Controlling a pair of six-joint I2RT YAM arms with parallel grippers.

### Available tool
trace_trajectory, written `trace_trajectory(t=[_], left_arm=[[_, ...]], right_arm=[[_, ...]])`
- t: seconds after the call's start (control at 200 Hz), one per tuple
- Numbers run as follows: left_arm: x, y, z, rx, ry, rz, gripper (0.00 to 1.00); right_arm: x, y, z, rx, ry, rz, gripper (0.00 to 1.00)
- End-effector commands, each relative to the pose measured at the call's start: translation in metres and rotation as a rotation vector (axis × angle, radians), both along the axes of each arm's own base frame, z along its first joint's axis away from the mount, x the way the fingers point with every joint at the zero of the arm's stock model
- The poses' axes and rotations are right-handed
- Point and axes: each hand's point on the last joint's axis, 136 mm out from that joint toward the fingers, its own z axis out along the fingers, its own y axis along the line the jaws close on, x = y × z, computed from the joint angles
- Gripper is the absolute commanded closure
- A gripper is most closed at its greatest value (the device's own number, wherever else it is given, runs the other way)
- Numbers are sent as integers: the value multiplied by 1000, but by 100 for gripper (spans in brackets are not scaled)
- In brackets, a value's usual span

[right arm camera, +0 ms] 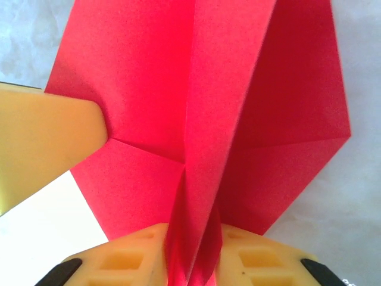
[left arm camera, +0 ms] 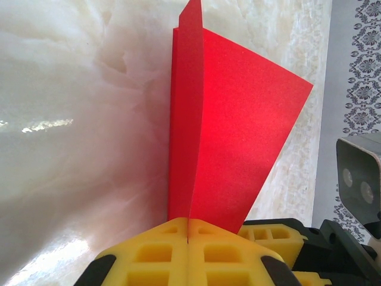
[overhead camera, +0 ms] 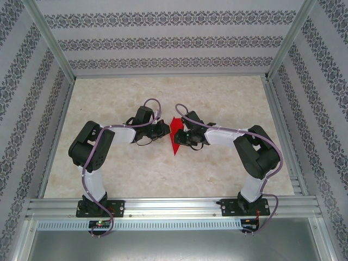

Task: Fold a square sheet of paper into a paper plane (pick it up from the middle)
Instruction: Move the paper plane to the center of the table.

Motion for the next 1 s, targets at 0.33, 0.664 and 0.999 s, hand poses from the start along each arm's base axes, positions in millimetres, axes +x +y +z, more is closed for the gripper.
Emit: trace_trajectory(t=[0.33, 0.664, 0.999], left_arm=[[10, 27, 13, 57, -6, 67, 65], [8, 91, 18, 430, -16, 179, 35], [5, 115, 18, 559, -20, 216, 25]], right_arm=[[11, -12, 11, -135, -24, -36, 91], [5, -60, 28, -393, -25, -40, 91], [12, -52, 9, -385, 9, -50, 86]])
